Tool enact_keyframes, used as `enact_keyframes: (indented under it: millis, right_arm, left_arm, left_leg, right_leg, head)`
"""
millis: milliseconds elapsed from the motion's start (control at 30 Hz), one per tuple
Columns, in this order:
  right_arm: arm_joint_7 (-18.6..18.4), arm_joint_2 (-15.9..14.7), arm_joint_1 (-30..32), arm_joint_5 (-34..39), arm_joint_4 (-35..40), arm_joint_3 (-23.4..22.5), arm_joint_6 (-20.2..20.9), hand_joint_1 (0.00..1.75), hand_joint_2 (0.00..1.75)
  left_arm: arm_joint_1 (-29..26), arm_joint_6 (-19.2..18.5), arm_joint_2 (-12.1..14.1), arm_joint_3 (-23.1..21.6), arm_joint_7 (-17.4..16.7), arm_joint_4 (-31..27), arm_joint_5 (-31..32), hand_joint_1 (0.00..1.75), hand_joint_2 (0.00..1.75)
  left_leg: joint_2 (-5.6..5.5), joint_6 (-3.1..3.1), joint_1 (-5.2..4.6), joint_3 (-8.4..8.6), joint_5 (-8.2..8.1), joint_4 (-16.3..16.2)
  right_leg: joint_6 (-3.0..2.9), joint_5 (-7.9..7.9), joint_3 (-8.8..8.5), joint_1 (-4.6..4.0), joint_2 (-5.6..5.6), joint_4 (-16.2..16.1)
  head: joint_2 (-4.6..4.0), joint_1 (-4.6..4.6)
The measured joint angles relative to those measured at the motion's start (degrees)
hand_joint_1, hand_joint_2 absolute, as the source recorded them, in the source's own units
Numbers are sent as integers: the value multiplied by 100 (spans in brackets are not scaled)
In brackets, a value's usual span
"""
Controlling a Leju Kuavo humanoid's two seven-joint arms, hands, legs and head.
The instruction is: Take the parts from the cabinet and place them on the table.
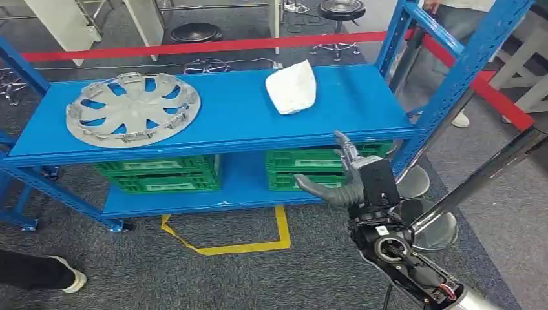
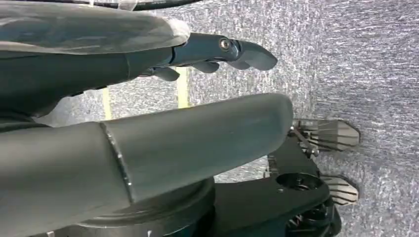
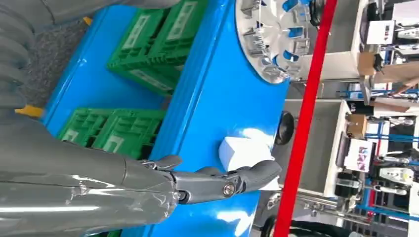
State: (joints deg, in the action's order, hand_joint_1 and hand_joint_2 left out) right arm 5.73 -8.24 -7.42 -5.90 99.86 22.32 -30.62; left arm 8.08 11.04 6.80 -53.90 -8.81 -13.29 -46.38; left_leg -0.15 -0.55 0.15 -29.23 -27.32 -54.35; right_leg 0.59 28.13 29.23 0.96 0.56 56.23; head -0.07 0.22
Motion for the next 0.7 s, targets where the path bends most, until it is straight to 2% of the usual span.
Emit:
enact_keyframes:
  millis: [700]
  right_arm:
    - [-11,0,-13,9,2,42,13,0,175]
  left_arm:
    - [-84,2,-13,-2,22,0,-103,0,0]
  left_leg:
    - [-1,0,0,-2,0,1]
  right_leg:
    - [0,0,0,0,-1,0]
  head:
    - [0,0]
